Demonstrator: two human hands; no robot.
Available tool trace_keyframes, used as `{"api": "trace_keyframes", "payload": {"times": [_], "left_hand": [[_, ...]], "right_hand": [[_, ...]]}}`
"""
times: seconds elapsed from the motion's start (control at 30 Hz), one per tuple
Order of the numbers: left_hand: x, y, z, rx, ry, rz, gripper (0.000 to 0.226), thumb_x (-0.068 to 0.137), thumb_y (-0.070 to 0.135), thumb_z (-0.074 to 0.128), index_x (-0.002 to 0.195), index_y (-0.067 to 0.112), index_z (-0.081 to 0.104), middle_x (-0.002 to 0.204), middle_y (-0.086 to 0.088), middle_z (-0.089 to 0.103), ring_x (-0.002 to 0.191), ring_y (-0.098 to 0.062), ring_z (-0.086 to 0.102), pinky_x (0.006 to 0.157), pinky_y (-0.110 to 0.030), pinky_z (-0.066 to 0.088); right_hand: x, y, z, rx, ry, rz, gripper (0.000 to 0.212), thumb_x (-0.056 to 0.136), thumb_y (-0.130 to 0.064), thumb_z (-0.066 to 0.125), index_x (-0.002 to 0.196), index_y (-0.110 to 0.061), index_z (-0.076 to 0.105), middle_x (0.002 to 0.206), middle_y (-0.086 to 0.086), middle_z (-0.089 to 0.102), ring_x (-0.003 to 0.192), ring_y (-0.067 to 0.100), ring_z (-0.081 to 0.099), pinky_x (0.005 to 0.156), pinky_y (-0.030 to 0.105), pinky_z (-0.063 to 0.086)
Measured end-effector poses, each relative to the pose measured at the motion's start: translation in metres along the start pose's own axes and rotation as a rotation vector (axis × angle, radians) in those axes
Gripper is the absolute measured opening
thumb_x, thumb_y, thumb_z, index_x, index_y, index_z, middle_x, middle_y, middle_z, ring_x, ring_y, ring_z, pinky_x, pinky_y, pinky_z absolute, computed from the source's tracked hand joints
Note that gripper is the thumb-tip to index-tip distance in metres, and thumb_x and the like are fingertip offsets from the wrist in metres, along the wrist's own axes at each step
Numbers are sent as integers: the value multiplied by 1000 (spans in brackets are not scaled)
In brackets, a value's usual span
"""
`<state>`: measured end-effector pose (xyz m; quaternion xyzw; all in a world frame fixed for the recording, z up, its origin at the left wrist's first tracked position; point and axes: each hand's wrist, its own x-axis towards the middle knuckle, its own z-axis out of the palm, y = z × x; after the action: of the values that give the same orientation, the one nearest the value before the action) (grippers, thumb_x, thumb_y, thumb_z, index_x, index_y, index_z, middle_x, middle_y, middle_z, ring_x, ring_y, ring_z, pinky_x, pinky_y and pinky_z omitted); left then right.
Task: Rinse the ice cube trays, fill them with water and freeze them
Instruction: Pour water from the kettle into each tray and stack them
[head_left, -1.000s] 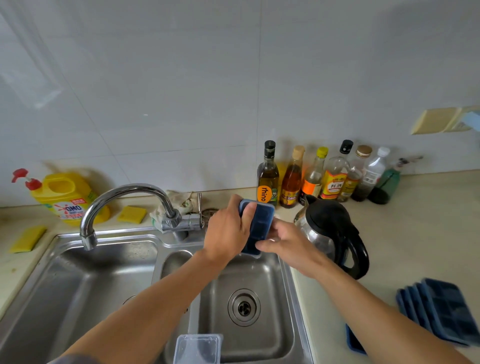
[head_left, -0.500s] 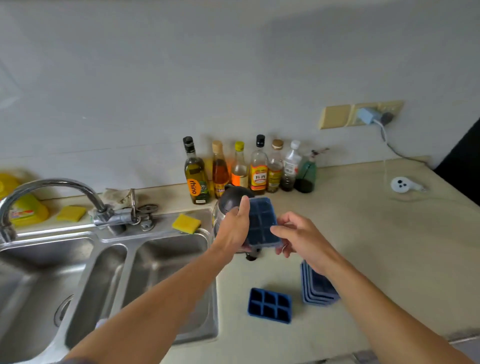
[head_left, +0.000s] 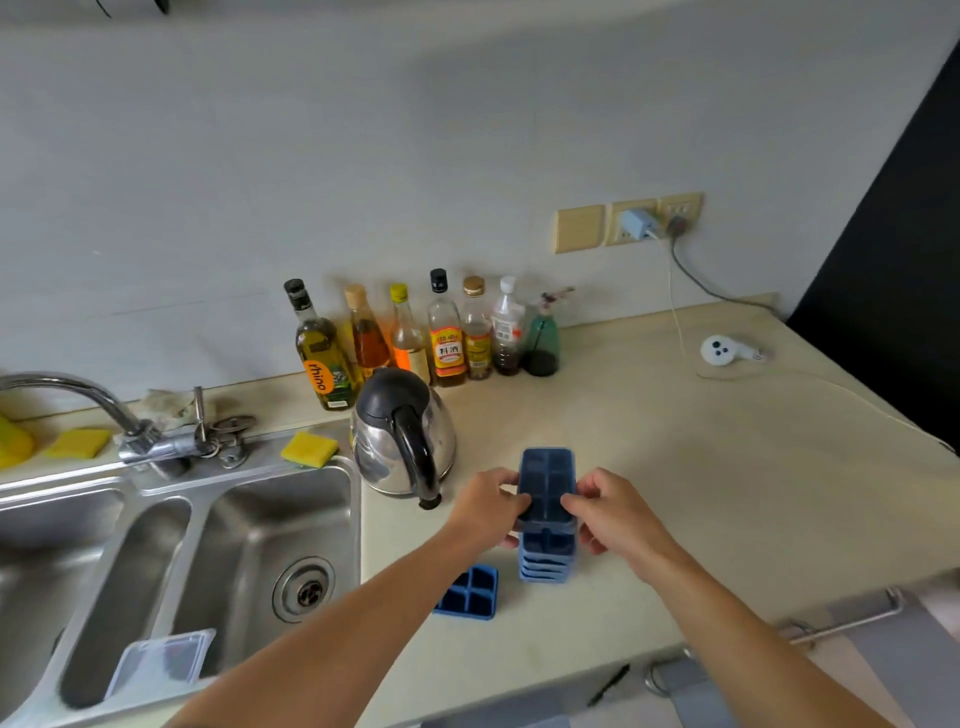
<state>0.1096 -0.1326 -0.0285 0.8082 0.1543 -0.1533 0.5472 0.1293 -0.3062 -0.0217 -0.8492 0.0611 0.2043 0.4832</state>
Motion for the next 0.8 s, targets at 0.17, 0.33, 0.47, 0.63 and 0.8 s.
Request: {"api": "trace_keyframes", "payload": {"times": [0.17,0.33,0.47,0.63,0.8], "left_hand": [[4,-12,4,156,-9,-10,29,99,18,58,128,25,60,88,0,72,74,-10,68,61,-26,62],[6,-20,0,105,-62,-18,32,100,20,59,132,25,60,87,-1,74,71,-10,70,60,-24,61],[8,-29,-8,-36,-93,-31,27,102,29,57,128,23,61,93,-5,75,72,-13,71,60,-24,58],[10,-70,-40,-57,76,-60,19,101,31,56,108,19,69,85,-4,73,64,-12,68,58,-27,56],[8,-127,-84,283,196,-191,24,99,32,58,117,18,69,113,-7,71,100,-25,67,84,-31,54]], "right_hand": [[0,16,5,-88,-57,-3,7,98,-16,60,104,-11,60,93,8,67,64,16,57,48,27,44],[3,17,12,-262,49,-50,9,96,-25,61,93,-20,54,85,-7,61,70,5,56,55,22,39],[-5,5,21,-383,294,-183,18,97,-36,61,101,-23,48,92,-7,55,75,7,54,55,18,34],[-27,-30,54,-242,178,-410,11,98,-35,57,92,-27,57,79,-11,63,68,3,59,55,15,40],[-28,-27,116,-463,-35,-368,23,100,-38,53,88,-19,53,83,-5,59,75,16,58,67,36,49]]}}
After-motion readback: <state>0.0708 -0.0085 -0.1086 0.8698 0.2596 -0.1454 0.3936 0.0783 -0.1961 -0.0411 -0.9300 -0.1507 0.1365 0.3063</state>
